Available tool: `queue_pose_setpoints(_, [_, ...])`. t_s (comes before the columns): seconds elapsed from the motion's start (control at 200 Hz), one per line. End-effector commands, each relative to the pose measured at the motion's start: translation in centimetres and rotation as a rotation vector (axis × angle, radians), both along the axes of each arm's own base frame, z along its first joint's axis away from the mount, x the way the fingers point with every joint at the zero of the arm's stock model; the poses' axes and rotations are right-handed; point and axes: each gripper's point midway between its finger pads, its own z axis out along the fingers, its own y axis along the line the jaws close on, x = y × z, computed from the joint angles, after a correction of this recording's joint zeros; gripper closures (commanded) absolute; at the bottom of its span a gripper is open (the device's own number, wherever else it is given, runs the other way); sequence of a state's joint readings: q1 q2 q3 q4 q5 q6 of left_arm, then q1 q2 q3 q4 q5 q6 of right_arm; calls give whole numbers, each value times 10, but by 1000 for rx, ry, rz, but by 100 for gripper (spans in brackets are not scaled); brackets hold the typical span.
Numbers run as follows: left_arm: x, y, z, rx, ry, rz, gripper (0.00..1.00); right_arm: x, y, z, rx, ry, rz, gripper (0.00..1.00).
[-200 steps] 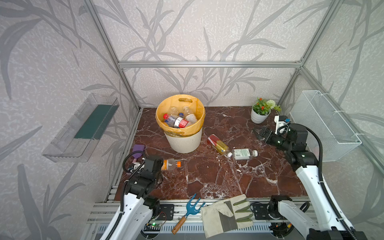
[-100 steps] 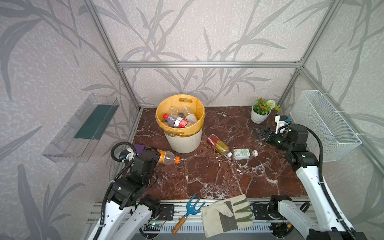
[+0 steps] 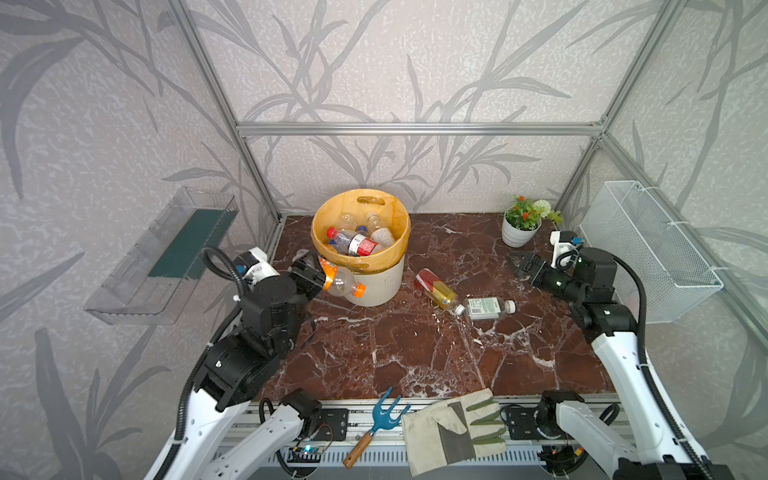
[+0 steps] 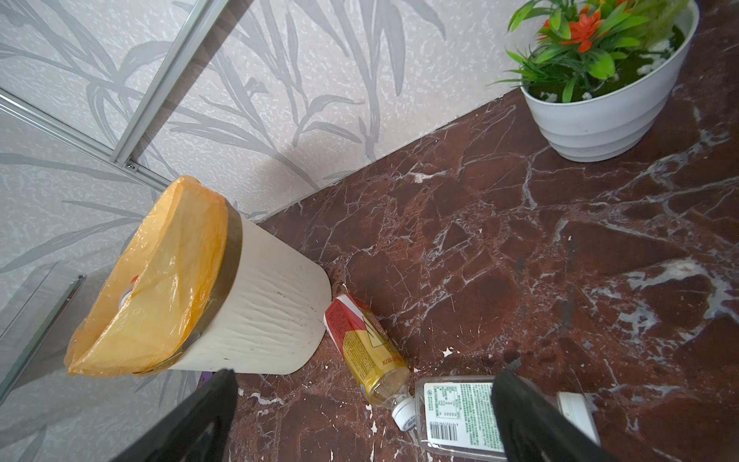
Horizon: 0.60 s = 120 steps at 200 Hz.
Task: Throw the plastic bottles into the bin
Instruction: 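Lift the orange-labelled bottle and carry it over the bin with the left gripper, then open the left gripper to drop the orange-labelled bottle into the bin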
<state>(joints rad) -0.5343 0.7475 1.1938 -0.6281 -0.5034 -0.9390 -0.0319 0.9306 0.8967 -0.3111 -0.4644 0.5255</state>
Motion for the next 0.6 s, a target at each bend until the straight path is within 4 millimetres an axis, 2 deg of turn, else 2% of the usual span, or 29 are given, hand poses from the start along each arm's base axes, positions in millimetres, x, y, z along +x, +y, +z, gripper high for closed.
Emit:
queue_pose_setpoints(0.0, [27, -15, 34, 111, -81, -22, 61, 0, 1, 19, 1, -52, 8, 1])
queue_pose_setpoints(0.11, [65, -32, 58, 207, -102, -28, 53, -3, 0, 22, -11, -61, 9, 1])
queue_pose_setpoints(0.16, [95, -43, 61, 240, -57, -67, 50, -3, 1, 22, -12, -61, 13, 1])
queue_pose_setpoints(0.225, [143, -65, 47, 239, 46, -174, 49, -4, 2, 21, -17, -61, 21, 1])
queue_pose_setpoints(0.265, [165, -74, 35, 246, 117, -202, 47, -5, 2, 20, -20, -59, 23, 1])
queue_pose_setpoints(0.3, [177, -80, 24, 263, 189, -219, 44, -6, 1, 19, -26, -54, 23, 1])
queue_pose_setpoints(0.375, [188, -87, 13, 277, 263, -234, 37, -11, 2, 19, -43, -56, 32, 1])
queue_pose_setpoints(0.42, [192, -90, 11, 272, 251, -238, 29, -14, 0, 19, -62, -61, 31, 1])
queue_pose_setpoints(0.49, [195, -91, 10, 272, 203, -238, 26, -17, -3, 19, -89, -60, 23, 1])
queue_pose_setpoints(0.515, [195, -90, 10, 273, 191, -235, 21, -18, -4, 19, -95, -58, 22, 1])
queue_pose_setpoints(0.545, [193, -87, 12, 273, 176, -222, 2, -18, -4, 19, -100, -56, 21, 1])
queue_pose_setpoints(0.595, [190, -83, 11, 284, 179, -209, 1, -19, -5, 18, -100, -53, 20, 1])
